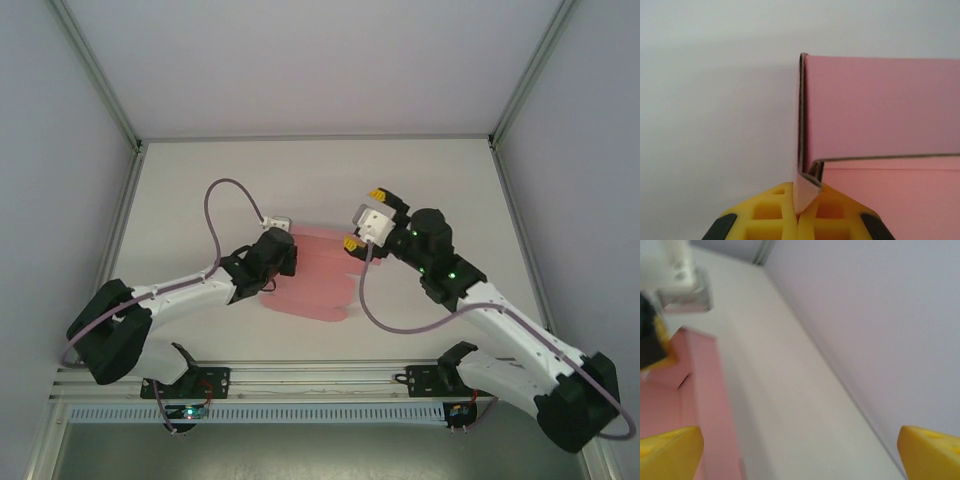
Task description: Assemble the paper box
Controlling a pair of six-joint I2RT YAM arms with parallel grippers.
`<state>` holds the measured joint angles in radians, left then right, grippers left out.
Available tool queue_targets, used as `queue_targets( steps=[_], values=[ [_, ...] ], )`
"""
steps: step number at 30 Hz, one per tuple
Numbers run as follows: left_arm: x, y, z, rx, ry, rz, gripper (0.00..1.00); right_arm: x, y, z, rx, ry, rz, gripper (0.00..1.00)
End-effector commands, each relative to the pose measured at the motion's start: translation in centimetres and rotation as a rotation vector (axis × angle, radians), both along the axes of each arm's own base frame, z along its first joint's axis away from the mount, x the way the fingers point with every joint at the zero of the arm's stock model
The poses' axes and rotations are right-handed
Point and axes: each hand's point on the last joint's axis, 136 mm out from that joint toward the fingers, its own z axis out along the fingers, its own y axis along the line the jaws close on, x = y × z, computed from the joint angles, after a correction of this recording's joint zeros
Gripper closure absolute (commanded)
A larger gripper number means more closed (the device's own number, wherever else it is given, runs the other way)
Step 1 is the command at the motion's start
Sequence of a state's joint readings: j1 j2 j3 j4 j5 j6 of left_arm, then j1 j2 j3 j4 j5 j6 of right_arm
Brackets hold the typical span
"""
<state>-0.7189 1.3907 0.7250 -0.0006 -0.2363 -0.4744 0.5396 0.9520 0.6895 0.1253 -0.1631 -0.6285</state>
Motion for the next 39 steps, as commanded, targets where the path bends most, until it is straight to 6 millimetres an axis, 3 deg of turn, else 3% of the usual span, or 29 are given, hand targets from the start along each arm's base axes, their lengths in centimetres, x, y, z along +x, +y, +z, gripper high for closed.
queue_targets(
  steps=[1,5,14,26,39],
  values=[
    [0.7,-1.2,3.0,-0.113,-0.108,-0.07,1.0,1.0,-3.1,3.1,0.178,-0.015,-0.18,0.02],
    [0.2,-1.2,3.6,-0.148,-0.122,-0.099,1.0,1.0,-4.6,2.1,0.113,0.093,-0.259,0.02],
    [0.2,-1.0,4.3,-0.19,-0.132,-0.097,1.0,1.1,-4.0,-2.3,0.007,0.242,-0.238,0.02],
    [-0.1,-0.9,5.4,-0.253,-0.146,-0.096,1.0,0.2,0.7,-5.5,0.01,0.377,0.004,0.02],
    [-0.2,-3.0,6.3,-0.351,-0.117,-0.15,1.0,0.6,3.6,-6.5,0.038,0.344,0.099,0.02]
  ],
)
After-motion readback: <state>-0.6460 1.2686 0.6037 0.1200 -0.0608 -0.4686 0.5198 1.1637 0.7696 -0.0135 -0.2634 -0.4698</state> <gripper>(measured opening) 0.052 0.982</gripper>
